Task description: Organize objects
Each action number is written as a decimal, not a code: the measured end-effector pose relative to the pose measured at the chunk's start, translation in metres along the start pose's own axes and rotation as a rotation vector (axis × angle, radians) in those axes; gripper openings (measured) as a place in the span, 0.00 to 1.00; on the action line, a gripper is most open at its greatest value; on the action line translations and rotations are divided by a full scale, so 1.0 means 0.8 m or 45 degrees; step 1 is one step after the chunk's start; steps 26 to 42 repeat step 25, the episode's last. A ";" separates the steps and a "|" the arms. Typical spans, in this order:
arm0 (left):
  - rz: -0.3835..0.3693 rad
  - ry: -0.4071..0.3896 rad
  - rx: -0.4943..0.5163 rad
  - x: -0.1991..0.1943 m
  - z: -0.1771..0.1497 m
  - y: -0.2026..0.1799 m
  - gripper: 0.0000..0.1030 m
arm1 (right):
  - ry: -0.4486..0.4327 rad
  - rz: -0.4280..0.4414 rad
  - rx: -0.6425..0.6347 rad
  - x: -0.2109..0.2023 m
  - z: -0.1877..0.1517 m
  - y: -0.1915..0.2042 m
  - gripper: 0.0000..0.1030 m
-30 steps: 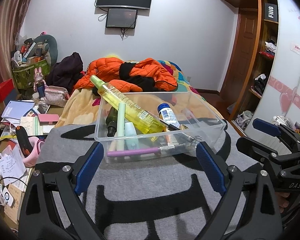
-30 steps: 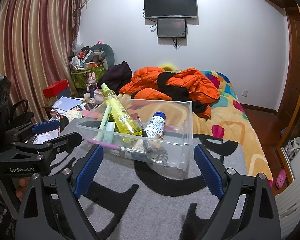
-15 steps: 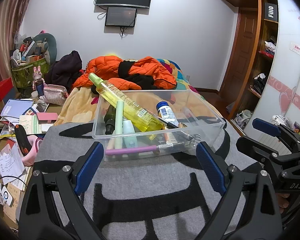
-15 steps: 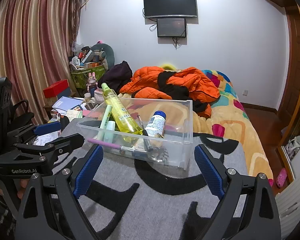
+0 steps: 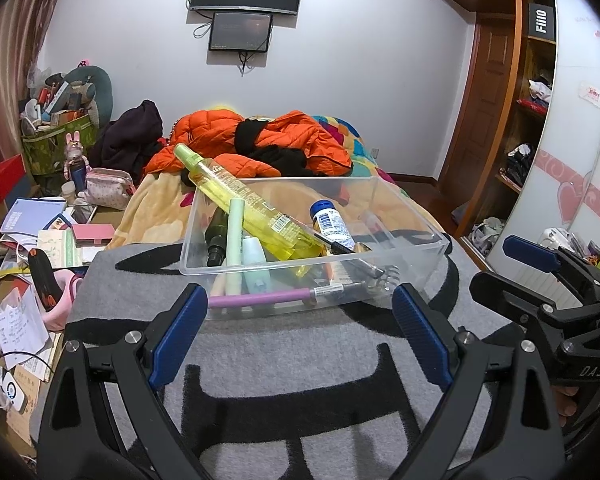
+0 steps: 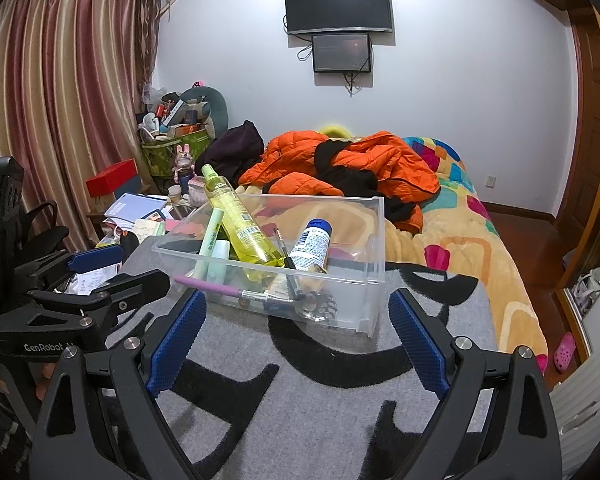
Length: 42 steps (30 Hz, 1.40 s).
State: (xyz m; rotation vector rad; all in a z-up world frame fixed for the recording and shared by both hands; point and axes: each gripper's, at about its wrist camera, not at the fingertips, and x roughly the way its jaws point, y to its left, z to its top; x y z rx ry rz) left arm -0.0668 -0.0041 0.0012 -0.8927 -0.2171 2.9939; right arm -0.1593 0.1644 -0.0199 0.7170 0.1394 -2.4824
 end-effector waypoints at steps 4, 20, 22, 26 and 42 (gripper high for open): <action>0.006 -0.013 0.008 -0.002 0.000 -0.002 0.92 | -0.001 0.003 -0.001 0.000 0.000 0.002 0.89; -0.003 -0.014 0.011 -0.003 0.000 -0.003 0.92 | 0.004 0.012 -0.007 0.002 0.000 0.006 0.89; -0.009 -0.014 0.013 -0.003 0.000 -0.004 0.92 | 0.007 0.013 -0.009 0.003 0.001 0.008 0.89; -0.016 -0.010 0.012 -0.003 0.000 -0.004 0.92 | 0.009 0.015 -0.010 0.004 0.001 0.010 0.89; -0.016 -0.010 0.012 -0.003 0.000 -0.004 0.92 | 0.009 0.015 -0.010 0.004 0.001 0.010 0.89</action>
